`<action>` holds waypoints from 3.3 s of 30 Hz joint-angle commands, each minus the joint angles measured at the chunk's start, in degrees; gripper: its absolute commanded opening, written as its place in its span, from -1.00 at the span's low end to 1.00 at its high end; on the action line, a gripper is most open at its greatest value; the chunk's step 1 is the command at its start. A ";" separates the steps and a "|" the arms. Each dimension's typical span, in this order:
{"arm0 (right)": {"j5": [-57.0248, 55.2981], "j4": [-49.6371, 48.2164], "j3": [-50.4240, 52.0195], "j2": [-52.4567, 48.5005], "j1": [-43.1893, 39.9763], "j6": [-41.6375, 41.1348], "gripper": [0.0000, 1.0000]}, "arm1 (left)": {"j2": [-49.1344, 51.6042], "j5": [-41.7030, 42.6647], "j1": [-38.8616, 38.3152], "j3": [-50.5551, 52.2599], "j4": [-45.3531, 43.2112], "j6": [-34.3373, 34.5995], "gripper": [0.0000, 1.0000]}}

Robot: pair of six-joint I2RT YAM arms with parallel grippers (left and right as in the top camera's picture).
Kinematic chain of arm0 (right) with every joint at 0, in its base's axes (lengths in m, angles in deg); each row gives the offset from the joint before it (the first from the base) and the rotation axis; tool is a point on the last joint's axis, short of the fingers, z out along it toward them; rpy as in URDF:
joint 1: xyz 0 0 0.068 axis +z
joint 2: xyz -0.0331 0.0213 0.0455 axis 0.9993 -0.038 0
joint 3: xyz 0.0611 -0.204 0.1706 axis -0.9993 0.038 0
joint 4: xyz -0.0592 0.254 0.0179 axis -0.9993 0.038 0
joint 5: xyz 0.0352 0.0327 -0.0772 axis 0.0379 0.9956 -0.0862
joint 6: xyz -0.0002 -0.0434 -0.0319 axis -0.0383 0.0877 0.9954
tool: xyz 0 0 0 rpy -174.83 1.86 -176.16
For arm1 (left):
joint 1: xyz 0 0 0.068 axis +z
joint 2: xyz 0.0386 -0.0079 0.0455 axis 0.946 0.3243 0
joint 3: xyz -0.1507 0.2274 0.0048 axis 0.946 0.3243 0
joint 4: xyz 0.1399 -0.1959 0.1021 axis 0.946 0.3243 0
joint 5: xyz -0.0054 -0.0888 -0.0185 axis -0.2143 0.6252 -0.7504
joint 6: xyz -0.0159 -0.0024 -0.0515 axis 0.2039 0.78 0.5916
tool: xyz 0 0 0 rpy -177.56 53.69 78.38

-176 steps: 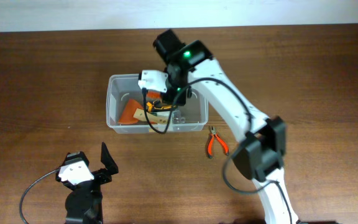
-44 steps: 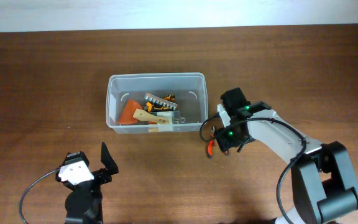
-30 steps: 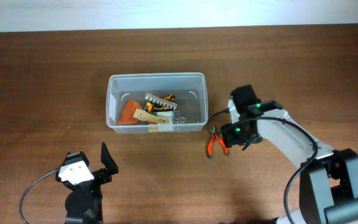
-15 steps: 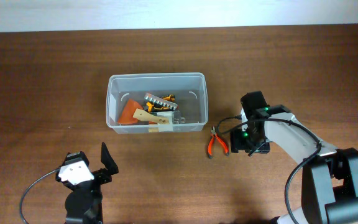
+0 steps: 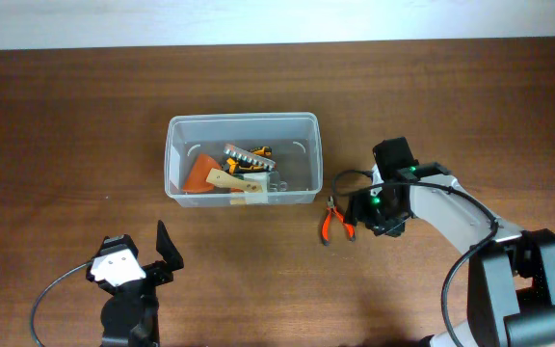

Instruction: Pack container

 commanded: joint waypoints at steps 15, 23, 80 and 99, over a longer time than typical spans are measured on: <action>1.36 -6.01 0.42 0.79 3.85 -31.80 0.47 | -0.26 -0.20 -0.17 0.20 0.09 -0.50 0.99; -5.49 -5.95 0.42 0.79 7.91 -47.91 0.59 | -0.26 -0.22 -0.17 0.20 0.09 -0.50 0.99; -10.43 -4.87 8.55 -3.43 8.48 -49.66 0.97 | -0.26 -0.22 -0.17 0.20 0.09 -0.50 0.98; -14.10 7.19 8.55 -8.22 -4.87 -48.28 0.97 | -0.26 -0.22 -0.17 0.20 0.09 -0.50 0.99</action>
